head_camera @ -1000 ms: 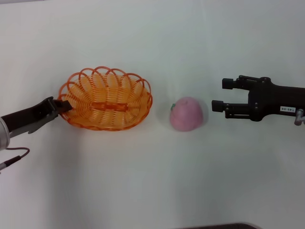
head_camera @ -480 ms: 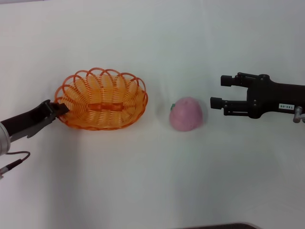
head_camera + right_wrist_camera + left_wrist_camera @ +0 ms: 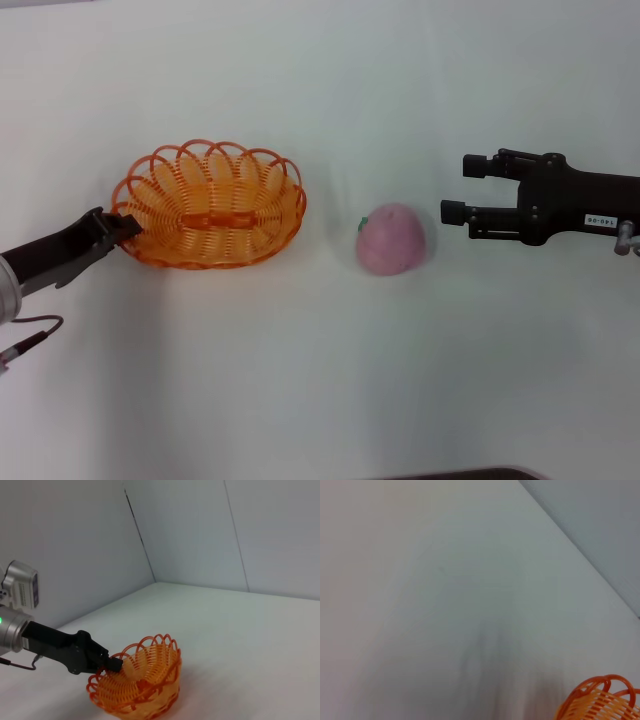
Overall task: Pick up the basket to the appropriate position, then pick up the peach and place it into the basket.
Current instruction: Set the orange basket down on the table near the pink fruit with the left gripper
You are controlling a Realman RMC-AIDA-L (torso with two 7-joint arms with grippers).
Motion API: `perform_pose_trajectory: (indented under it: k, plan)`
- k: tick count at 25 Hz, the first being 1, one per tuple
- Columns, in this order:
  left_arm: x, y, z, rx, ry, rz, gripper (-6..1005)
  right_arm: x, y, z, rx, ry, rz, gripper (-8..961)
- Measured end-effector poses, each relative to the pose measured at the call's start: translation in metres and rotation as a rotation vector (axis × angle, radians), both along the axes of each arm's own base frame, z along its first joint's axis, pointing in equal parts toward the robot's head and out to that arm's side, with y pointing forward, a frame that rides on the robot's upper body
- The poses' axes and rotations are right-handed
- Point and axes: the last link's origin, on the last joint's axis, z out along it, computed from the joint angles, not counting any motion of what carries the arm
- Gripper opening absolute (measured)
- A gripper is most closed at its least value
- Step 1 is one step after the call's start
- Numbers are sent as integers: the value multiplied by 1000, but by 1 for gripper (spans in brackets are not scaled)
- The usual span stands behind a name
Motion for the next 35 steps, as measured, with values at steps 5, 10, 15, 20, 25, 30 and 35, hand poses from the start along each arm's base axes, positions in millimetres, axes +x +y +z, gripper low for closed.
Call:
perform_pose_trajectory:
  k: [5,10,15,20,25,30,35]
  plan:
    - [-1,0,1,4,2,3,69,0,0,0,0,0,0,854]
    - [-3,0,0,9,-1,11,69,0,1,0,1,-2,-1,854]
    - [-2,0,-1,12,-17,18,70,0,1,-1,1,0,0,854]
    - [-2,-1,-3,13,-35,26,70,0,1,-1,2,-1,-1,855]
    - [-5,-1,-6,16,-44,38,70,-1,1,-1,1,0,0,855]
    - [-6,-2,-6,31,-53,48,70,-1,0,-1,-1,1,1,855]
    - [-3,-1,-7,34,-50,39,70,-1,0,-1,-1,1,1,856]
